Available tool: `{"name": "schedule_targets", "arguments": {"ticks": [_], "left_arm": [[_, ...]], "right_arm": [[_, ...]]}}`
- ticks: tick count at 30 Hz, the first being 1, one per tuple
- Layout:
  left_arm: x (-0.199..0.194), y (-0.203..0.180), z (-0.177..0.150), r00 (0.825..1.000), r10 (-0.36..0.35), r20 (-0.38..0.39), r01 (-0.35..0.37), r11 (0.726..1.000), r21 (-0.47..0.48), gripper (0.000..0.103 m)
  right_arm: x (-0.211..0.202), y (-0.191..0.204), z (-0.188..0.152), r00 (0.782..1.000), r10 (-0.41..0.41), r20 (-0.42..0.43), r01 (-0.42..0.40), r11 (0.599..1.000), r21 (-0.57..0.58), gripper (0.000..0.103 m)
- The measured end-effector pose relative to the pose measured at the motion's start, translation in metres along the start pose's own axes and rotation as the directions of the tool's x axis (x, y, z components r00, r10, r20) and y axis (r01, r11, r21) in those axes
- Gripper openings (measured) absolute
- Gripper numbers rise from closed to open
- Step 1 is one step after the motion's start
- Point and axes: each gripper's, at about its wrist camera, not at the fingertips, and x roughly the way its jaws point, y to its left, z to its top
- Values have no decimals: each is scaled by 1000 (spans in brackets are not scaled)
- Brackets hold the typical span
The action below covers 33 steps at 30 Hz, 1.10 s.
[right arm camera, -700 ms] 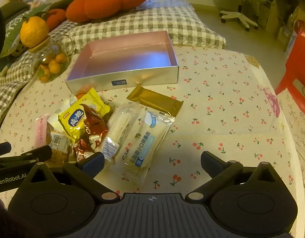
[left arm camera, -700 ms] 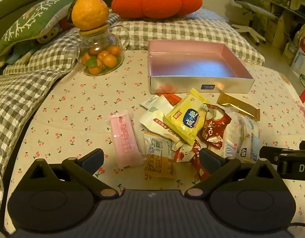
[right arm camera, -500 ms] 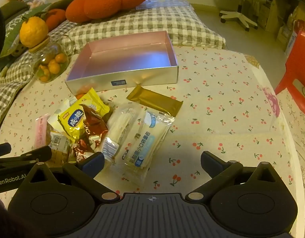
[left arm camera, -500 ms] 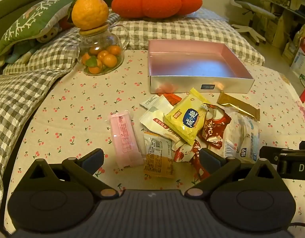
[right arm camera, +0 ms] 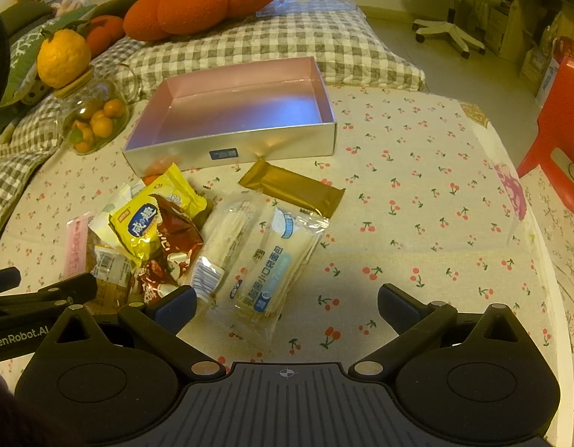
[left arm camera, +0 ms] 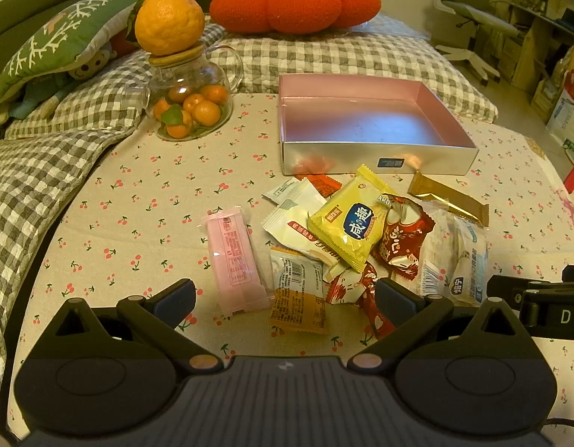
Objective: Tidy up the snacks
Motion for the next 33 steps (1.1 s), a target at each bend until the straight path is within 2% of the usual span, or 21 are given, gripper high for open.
{"name": "schedule_targets", "arguments": {"ticks": [25, 30, 33], "left_arm": [[1, 0, 0, 1000, -3, -3, 3, 1000, 14, 103], [2, 9, 10, 1000, -7, 11, 7, 1000, 19, 103], [5, 18, 18, 1000, -10, 21, 9, 1000, 6, 103]], "right_arm": [[6, 0, 1, 1000, -6, -13, 6, 1000, -19, 103], [7, -3, 13, 1000, -16, 19, 17, 999, -43, 103], [11, -8, 19, 999, 19, 39, -18, 1000, -14, 103]]}}
